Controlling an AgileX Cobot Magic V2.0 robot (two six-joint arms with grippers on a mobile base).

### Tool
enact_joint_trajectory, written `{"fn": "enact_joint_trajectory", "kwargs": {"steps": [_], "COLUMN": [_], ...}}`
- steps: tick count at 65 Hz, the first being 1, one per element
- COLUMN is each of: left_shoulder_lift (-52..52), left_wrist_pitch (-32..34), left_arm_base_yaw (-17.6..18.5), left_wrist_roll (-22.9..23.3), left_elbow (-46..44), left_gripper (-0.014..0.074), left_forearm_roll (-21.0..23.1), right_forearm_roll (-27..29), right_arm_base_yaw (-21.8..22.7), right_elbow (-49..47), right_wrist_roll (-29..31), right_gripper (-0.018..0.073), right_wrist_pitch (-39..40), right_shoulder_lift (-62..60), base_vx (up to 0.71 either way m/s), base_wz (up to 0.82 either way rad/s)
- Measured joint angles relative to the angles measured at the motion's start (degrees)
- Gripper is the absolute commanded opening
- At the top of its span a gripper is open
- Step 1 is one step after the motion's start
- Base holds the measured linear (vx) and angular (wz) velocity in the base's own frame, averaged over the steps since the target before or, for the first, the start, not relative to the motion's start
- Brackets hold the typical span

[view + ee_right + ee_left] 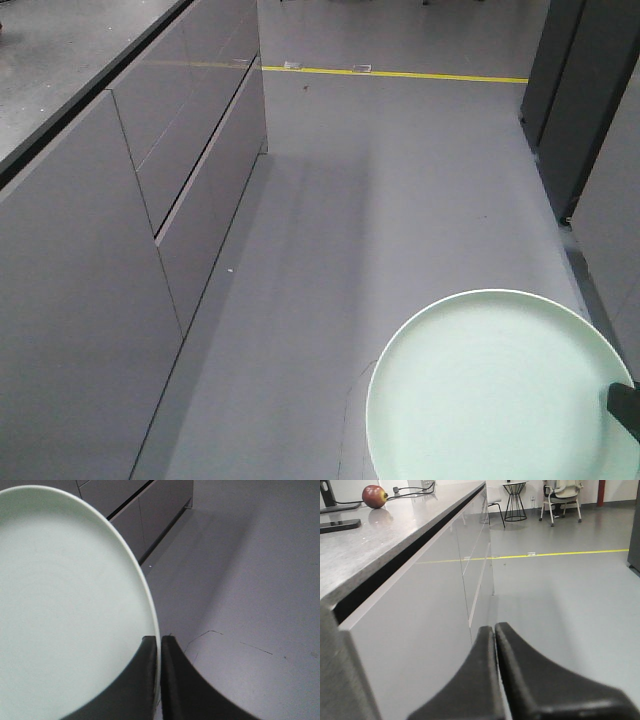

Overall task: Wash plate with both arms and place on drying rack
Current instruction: 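Drive along the aisle toward the counter with the sink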

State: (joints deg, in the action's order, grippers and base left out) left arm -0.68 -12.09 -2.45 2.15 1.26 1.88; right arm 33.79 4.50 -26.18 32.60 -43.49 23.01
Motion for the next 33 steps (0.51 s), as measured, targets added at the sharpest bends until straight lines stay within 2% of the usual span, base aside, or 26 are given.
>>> {"fn": "enact_joint_trajectory", "kwargs": {"steps": [33], "left_shoulder_lift": [0.00], "left_wrist_pitch": [0.00], "left_arm_base_yaw": [0.00], "left_wrist_roll": [0.00], "left_elbow": [0.00], "left_gripper": [-0.0006], "left_forearm_roll": [0.00], "right_forearm_roll": [0.00], "right_arm_base_yaw": [0.00], "right_elbow": [0.00], "right_wrist_roll": [0.00], "right_gripper": [-0.0001], "right_wrist_pitch": [0.00], "right_shoulder_lift": [0.00], "base_vx": [0.24], "base_wz": [-0.08]}}
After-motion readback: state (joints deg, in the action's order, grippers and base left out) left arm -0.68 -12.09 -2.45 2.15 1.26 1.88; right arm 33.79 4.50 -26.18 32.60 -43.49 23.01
